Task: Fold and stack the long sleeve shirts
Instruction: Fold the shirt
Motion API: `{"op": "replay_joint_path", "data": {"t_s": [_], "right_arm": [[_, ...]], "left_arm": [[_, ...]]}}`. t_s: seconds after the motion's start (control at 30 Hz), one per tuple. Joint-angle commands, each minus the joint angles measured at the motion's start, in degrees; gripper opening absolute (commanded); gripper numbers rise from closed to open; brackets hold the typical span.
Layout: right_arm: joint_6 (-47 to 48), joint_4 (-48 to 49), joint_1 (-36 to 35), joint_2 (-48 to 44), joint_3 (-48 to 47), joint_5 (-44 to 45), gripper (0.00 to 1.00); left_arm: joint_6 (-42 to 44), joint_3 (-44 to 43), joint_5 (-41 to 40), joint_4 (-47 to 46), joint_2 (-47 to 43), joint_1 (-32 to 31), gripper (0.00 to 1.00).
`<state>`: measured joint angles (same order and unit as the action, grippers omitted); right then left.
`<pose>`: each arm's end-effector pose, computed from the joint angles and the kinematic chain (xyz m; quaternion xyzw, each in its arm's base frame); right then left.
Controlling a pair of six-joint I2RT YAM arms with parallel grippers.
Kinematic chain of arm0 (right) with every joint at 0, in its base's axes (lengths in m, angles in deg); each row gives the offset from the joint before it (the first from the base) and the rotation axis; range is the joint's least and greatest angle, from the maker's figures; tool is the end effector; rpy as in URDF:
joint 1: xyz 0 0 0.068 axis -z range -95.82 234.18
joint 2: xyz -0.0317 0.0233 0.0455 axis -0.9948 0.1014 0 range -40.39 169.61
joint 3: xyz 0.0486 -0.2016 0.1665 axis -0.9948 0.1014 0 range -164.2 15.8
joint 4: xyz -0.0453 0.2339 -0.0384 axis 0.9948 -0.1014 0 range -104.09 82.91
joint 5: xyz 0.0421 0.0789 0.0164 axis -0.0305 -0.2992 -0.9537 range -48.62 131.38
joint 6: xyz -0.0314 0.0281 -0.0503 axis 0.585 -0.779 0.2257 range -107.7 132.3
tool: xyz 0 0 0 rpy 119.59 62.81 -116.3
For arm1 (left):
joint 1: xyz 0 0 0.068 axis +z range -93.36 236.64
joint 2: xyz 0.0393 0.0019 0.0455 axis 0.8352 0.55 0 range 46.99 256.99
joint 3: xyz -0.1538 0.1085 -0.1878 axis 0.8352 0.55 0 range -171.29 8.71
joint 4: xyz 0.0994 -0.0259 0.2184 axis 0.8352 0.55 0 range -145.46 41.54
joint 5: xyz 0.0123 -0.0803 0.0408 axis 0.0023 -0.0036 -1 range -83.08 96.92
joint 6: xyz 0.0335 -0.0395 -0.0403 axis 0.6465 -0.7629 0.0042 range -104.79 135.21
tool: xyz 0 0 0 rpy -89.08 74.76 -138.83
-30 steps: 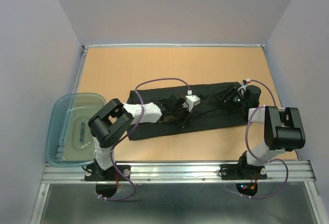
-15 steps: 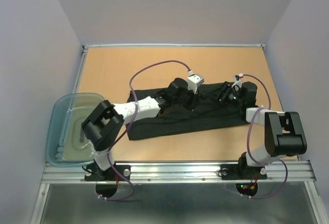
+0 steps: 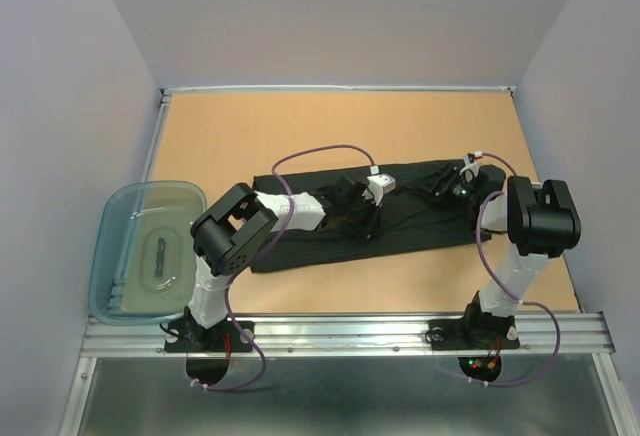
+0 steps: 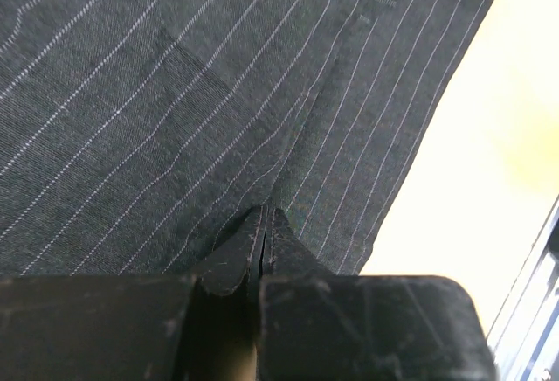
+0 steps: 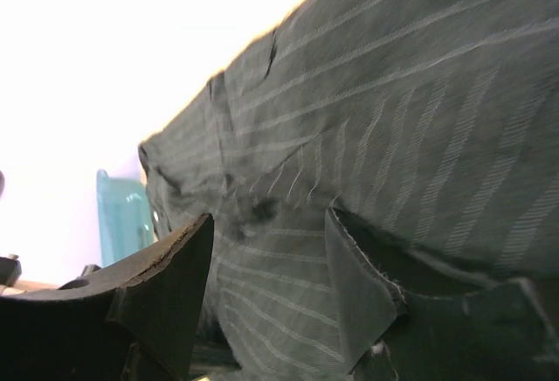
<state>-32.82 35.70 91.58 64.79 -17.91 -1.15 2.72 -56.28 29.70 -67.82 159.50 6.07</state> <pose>0.3154 -0.0058 0.1149 0.1889 0.8007 0.4488 0.3489 0.2469 -0.3316 0.1565 0.3698 0.7929 -0.3855 0.2932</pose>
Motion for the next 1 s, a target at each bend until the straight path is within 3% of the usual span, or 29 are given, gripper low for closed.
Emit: {"op": "replay_joint_path", "data": {"t_s": [0.0,0.17,0.37,0.47,0.6,0.67,0.7,0.77,0.97], "right_arm": [[-1.80,12.84,5.07,4.76,-1.70,-0.36,0.60],[-2.60,16.10,9.64,8.28,-4.42,-2.56,0.60],[-3.22,15.93,9.92,3.20,-6.54,-5.02,0.60],[-3.57,15.58,9.92,-0.58,-5.75,-5.20,0.61],[-3.31,11.81,8.86,-8.31,-3.47,-4.94,0.61],[1.24,1.47,6.67,-14.02,-3.81,-2.40,0.62],[3.62,-3.10,5.36,-15.70,-4.34,-1.08,0.62],[8.80,-13.11,0.46,-19.21,-5.92,3.05,0.62],[1.20,-8.96,-10.79,-23.45,-1.01,3.67,0.62]], "left_arm": [[-0.43,1.01,3.14,2.86,0.78,0.64,0.00],[-0.87,3.03,4.90,3.57,-0.36,1.26,0.00],[-1.04,3.99,6.92,4.45,-2.73,1.26,0.00],[-1.48,3.38,6.83,4.71,-5.27,1.17,0.07],[-2.27,1.01,5.96,6.47,-9.67,1.26,0.23],[-2.54,-0.39,3.24,8.05,-12.83,1.52,0.31],[-2.54,-0.75,2.45,8.66,-13.88,1.78,0.40],[-2.89,-1.36,-0.01,10.25,-16.52,3.71,0.41],[-4.91,1.18,-5.38,11.74,-19.43,11.18,0.43]]}}
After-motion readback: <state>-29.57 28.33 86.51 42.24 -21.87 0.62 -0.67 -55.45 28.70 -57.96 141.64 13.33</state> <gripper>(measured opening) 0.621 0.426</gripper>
